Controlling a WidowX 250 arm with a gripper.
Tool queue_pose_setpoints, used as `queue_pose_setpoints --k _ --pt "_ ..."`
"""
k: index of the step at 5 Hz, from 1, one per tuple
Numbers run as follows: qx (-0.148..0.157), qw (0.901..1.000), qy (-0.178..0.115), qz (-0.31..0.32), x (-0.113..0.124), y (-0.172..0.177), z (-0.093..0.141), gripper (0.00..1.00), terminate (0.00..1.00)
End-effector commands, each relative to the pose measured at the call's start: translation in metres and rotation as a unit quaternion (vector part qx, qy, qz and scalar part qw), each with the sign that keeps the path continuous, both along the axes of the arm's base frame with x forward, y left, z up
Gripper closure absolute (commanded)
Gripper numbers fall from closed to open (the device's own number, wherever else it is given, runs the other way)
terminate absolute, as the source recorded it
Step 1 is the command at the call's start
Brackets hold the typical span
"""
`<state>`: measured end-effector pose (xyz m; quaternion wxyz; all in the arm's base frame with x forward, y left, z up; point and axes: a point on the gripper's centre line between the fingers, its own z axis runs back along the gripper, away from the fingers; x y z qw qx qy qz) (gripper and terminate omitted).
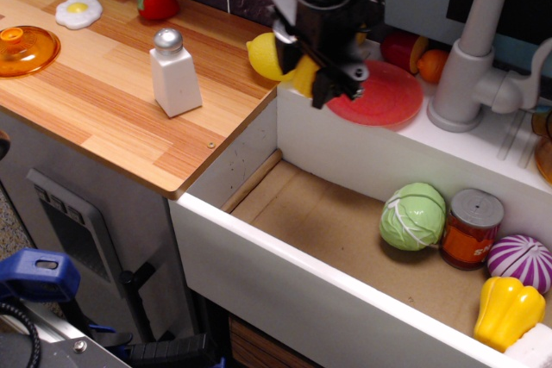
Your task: Put corn on plate
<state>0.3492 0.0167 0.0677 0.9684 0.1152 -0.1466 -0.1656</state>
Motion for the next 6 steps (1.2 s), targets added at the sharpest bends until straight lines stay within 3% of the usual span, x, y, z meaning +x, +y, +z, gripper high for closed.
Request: queue_pose_setpoints --k 1,3,4,5,6 --pt "0.0 0.9987 -0.023 -0.044 0.035 -0.01 -0.002 1.0 0.0" --pt "-0.021 0.9938 -0.033 -0.104 0.057 -0.009 -0.011 1.0 0.0" --pt "-0.038 0.991 -0.032 -0.125 0.06 -0.009 -0.011 0.0 0.0" --pt "-0.038 0.991 -0.032 -0.125 0.06 -0.009 -0.011 0.0 0.0" --pt "-0.038 0.991 -0.032 -0.125 0.06 -0.009 -0.011 0.0 1.0"
